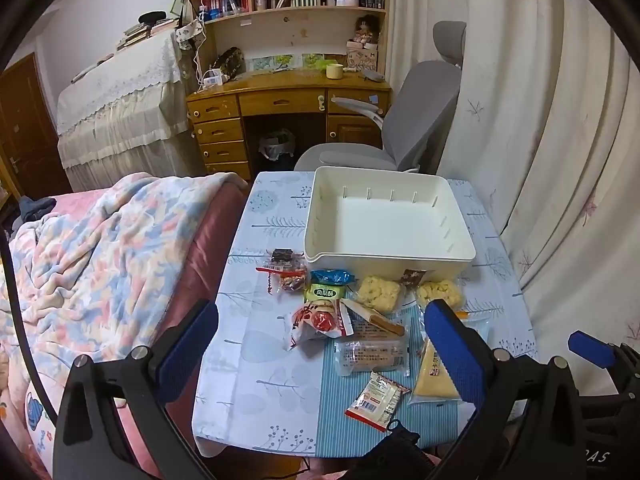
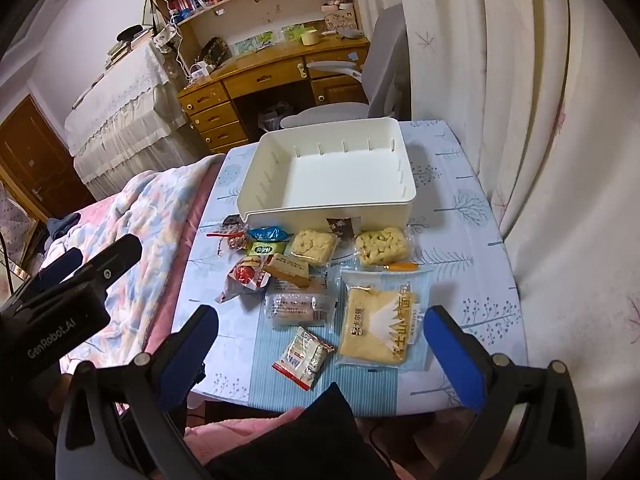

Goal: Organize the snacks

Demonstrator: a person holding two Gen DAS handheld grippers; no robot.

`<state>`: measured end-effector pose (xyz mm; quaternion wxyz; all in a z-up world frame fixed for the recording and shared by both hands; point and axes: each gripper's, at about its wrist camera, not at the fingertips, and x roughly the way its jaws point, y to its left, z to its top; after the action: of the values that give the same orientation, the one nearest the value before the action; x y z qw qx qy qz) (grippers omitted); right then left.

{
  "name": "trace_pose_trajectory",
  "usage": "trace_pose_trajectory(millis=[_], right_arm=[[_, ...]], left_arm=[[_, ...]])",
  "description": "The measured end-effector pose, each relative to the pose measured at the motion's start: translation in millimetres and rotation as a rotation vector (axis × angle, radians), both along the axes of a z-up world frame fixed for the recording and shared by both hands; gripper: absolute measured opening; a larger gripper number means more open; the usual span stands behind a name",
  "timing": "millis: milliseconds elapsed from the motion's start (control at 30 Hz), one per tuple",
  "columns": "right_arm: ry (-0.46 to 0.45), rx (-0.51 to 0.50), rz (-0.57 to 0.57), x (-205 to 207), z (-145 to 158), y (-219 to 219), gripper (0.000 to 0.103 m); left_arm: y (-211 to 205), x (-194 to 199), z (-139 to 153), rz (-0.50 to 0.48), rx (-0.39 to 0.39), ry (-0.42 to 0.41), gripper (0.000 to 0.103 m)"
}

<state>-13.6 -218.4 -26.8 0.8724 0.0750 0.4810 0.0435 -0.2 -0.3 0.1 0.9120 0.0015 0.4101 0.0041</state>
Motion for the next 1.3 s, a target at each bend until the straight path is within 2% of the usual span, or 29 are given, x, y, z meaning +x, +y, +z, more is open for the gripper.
trace_pose_trajectory(millis=[533,667,733,1300], right_arm=[[0.011,0.000,0.004,-0.6,3.4,-6.8,0.103],[0.014,-0.004,0.013,5.4,-7.9,9.7,0.103],[0.014,-0.001,0.022,4.6,-1.7,10.2,0.103],[0.034,0.035,0.058,15.6,-2.3,-3.6,0.103]], left_arm=[[-3.4,1.6,-1.9,0.005,-0.006,0.009,0.102],[-0.5,1.4,-1.8,0.004,-0.009,0.011,0.102],[-0.1,1.8,-2.0,0.003,-0.010,0.011,0.102],[-1.9,7.6,-3.8,0.040,-0.003,0.020,0.102]])
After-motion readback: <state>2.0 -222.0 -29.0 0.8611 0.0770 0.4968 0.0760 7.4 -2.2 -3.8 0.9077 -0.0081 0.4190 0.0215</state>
